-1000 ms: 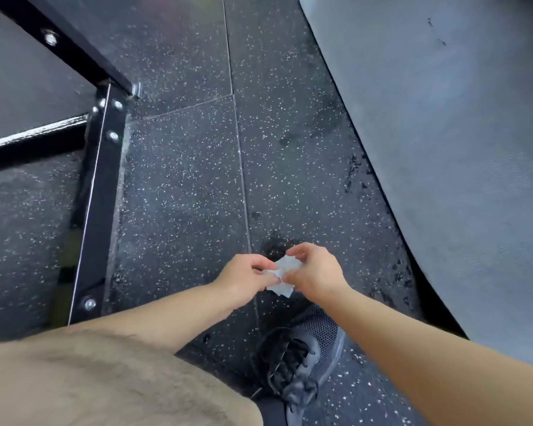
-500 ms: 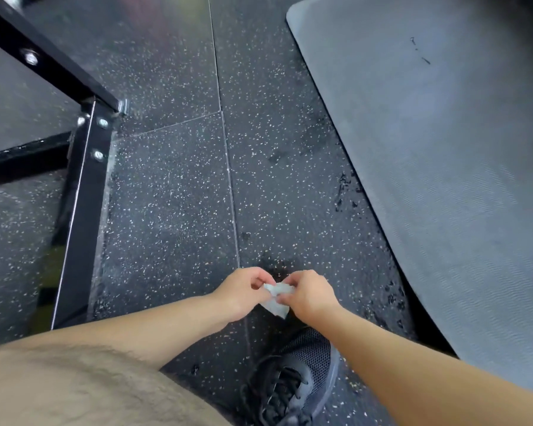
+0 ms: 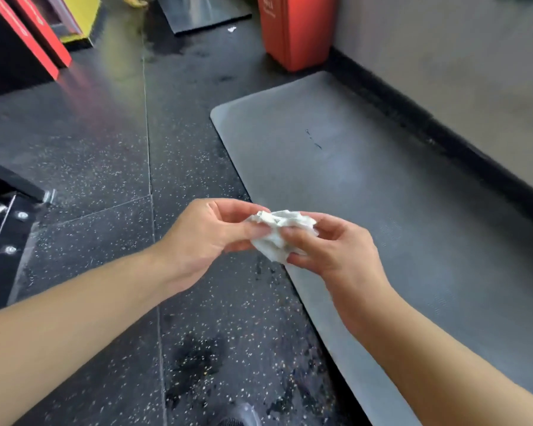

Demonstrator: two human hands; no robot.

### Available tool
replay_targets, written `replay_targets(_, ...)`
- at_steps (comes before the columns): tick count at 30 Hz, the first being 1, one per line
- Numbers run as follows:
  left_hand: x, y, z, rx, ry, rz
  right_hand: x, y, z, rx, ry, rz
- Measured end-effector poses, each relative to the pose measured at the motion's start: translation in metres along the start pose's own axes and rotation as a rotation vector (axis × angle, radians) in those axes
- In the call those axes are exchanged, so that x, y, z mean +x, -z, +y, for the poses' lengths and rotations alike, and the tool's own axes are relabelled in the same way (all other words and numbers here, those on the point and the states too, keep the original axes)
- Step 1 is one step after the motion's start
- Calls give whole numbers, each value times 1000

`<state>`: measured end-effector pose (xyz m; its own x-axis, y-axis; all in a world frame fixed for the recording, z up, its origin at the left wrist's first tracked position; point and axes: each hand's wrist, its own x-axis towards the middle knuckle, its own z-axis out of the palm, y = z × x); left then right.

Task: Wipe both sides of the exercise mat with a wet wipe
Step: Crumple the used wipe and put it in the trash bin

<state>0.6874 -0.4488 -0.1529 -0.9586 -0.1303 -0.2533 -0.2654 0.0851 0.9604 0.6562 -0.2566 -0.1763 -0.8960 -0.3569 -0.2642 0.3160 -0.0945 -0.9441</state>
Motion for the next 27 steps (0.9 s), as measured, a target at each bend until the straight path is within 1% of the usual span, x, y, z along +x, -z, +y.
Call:
replay_targets(8,59,-94,116,-141,-169,-62,11,100,-128,-12,255,53)
replay_targets(11,64,-116,155,-216,-171,-102,4,122,-173,7,283,50)
replay_targets(14,57,-130,205,-247,-141,-107,-9,132,-224,22,249,66)
replay_targets(19,32,-123,334,-210,-91,-79,-30,116,-345,33,171,51)
replay_targets(24,2,-84,482,-205,-73,-23,-49,64,-492,40,156,26)
replay_targets(27,-21,-60,545,-188,-52,-7,-66,33,-551,22,122,23)
